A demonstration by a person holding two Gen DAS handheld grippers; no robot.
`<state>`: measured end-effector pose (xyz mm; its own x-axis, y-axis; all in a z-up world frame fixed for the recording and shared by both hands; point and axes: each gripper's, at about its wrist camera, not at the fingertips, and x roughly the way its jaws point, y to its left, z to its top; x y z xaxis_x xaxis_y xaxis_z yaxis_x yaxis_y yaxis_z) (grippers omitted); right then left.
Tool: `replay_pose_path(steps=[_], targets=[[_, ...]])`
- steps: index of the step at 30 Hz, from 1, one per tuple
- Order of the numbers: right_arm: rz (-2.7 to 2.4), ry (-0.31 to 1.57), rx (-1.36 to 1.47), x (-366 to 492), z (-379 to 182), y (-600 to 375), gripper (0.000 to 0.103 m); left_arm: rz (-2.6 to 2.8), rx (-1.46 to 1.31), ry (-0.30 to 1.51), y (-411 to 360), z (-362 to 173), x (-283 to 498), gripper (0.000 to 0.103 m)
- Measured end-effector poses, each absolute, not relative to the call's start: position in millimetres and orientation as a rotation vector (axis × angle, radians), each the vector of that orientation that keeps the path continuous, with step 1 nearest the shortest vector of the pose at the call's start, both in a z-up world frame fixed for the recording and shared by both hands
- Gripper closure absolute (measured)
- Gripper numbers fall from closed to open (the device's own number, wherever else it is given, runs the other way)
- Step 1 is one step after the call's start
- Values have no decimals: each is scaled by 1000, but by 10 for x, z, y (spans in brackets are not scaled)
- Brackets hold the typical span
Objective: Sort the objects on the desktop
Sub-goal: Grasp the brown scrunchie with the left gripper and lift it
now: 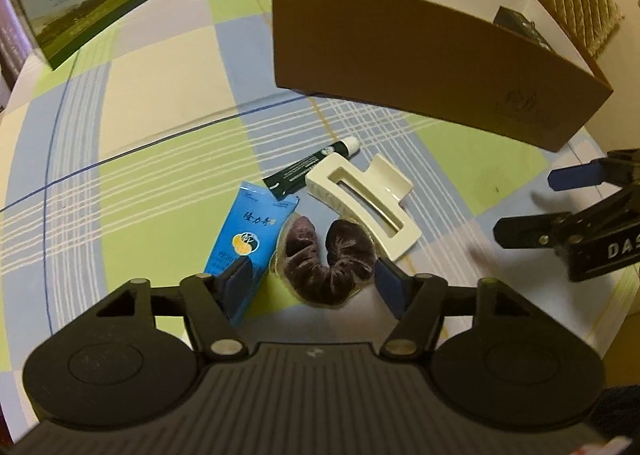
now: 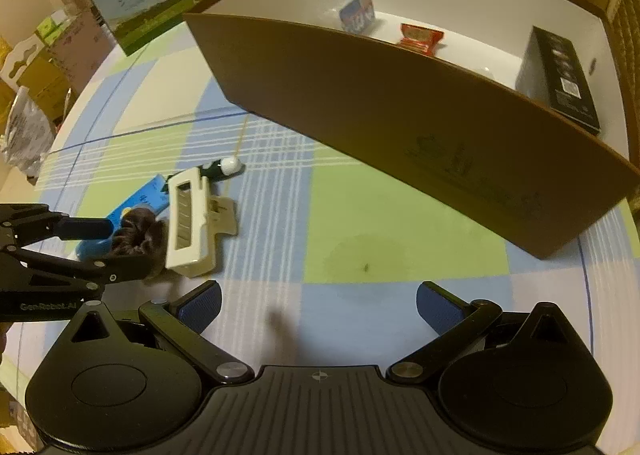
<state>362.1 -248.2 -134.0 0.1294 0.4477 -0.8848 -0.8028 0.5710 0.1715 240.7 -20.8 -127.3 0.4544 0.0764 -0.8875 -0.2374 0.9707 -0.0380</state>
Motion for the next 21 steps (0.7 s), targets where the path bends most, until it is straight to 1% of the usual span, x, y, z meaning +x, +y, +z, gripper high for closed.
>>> replay_pose_path(steps=[3,4,5,9,10,13,20,21], targets=[[936,1114,-383,3651,-1358,-2508,2,168,-148,1089,-234,-1338,2456,49],[936,1115,-381,3657,-1361,-2511,2,159,-140,1090,-245,-1360,2470,54],[937,1115,-380,3659,-1359,-2515,2,155,-129,1093,-258,-1384,2486,56],[946,1113,-376,3664,-1354,-2501,2,143,-100,1082,-309,-1425,2516,72],[949,1111,-376,3659,-1351,-2493,2,141,-99,1076,-315,-1419,2516,73],[967,1106,-377,3646,-1345,-2447,2,144,-103,1060,-302,-1386,2494,83],[1050,1088,-393,3537,-1333,-2235,2,200,-173,1021,-130,-1205,2344,94],[1068,1084,-399,3512,-1338,-2183,2,212,-187,1011,-87,-1167,2316,94]])
